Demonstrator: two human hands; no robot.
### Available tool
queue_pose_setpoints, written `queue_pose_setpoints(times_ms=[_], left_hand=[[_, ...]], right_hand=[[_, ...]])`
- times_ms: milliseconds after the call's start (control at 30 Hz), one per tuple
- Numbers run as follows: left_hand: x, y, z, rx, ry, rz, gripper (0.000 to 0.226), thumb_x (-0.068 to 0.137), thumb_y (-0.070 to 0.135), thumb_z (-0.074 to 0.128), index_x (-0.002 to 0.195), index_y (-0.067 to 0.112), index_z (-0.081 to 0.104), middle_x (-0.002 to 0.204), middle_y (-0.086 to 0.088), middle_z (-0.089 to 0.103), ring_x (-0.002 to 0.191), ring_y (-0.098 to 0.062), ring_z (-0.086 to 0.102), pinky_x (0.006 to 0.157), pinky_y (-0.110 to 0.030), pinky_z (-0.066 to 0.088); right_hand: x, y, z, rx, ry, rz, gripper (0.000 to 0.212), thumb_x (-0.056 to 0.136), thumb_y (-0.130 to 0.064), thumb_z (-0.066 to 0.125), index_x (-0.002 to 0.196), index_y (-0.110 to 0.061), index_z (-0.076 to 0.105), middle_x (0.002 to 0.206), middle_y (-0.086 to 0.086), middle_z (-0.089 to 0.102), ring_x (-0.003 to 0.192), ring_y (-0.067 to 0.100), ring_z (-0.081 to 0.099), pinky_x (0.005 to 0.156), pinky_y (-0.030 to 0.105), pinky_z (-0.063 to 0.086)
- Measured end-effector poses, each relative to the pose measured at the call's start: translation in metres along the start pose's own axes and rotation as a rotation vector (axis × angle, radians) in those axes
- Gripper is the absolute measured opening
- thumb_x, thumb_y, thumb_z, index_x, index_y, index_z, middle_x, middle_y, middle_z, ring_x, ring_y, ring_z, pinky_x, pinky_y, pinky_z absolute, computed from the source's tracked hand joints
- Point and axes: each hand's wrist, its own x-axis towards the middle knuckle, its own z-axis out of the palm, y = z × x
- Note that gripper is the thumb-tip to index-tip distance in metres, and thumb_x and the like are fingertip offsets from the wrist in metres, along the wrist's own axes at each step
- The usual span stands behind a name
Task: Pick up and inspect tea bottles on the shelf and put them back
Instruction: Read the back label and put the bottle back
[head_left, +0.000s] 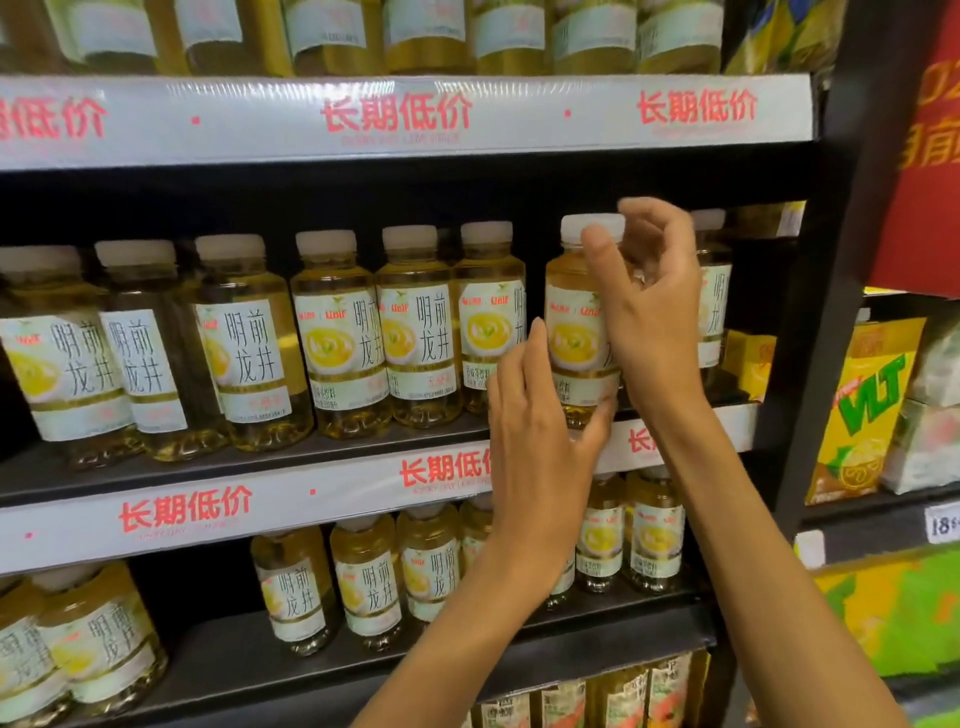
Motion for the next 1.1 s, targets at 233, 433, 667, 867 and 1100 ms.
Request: queue_pose_setpoints(times_ms=[233, 433, 667, 867, 1100], left_hand=[[0.004, 0.004, 0.008, 0.139, 0.065, -0.028, 0.077, 0.085, 0.030, 0.071, 0.147, 0.008, 0.030, 0.134, -0.009, 0.041, 0.127, -0.020, 0.039, 0.103, -0.027, 0.037], [0.006, 0.009, 0.011, 0.231, 0.070, -0.038, 0.077, 0.085, 0.028, 0.070, 0.147, 0.006, 0.029, 0.137, -0.013, 0.042, 0.128, -0.025, 0.040, 0.106, -0.034, 0.039], [0.007, 0.006, 0.015, 0.317, 0.054, -0.020, 0.072, 0.084, 0.015, 0.071, 0.144, 0.005, 0.033, 0.141, -0.014, 0.040, 0.129, -0.026, 0.041, 0.104, -0.035, 0.039], [0.012, 0.009, 0.022, 0.350, 0.074, -0.037, 0.069, 0.082, 0.006, 0.070, 0.143, 0.005, 0.035, 0.139, -0.014, 0.042, 0.126, -0.027, 0.042, 0.101, -0.036, 0.042], [0.012, 0.009, 0.024, 0.360, 0.091, -0.042, 0.069, 0.082, 0.008, 0.071, 0.141, 0.006, 0.037, 0.138, -0.014, 0.043, 0.125, -0.027, 0.045, 0.098, -0.036, 0.043]], right_hand=[[-0.015, 0.015, -0.014, -0.143, -0.057, -0.049, 0.043, 0.090, -0.021, 0.065, 0.129, -0.013, 0.047, 0.122, -0.013, 0.052, 0.118, -0.002, 0.049, 0.096, 0.016, 0.043], [-0.018, 0.021, -0.017, -0.291, -0.060, -0.100, 0.047, 0.089, -0.021, 0.067, 0.133, -0.011, 0.052, 0.131, -0.002, 0.050, 0.119, 0.002, 0.047, 0.096, 0.016, 0.044], [-0.010, 0.027, -0.009, -0.452, -0.079, -0.147, 0.048, 0.089, -0.022, 0.067, 0.132, -0.006, 0.053, 0.128, 0.008, 0.054, 0.116, 0.008, 0.047, 0.094, 0.014, 0.042], [-0.003, 0.025, -0.007, -0.544, -0.102, -0.148, 0.047, 0.090, -0.023, 0.066, 0.131, -0.004, 0.054, 0.126, 0.010, 0.054, 0.115, 0.016, 0.051, 0.092, 0.013, 0.037], [0.003, 0.021, -0.020, -0.557, -0.245, -0.139, 0.049, 0.089, -0.011, 0.066, 0.134, -0.005, 0.050, 0.133, 0.009, 0.052, 0.117, 0.016, 0.053, 0.095, 0.014, 0.041]])
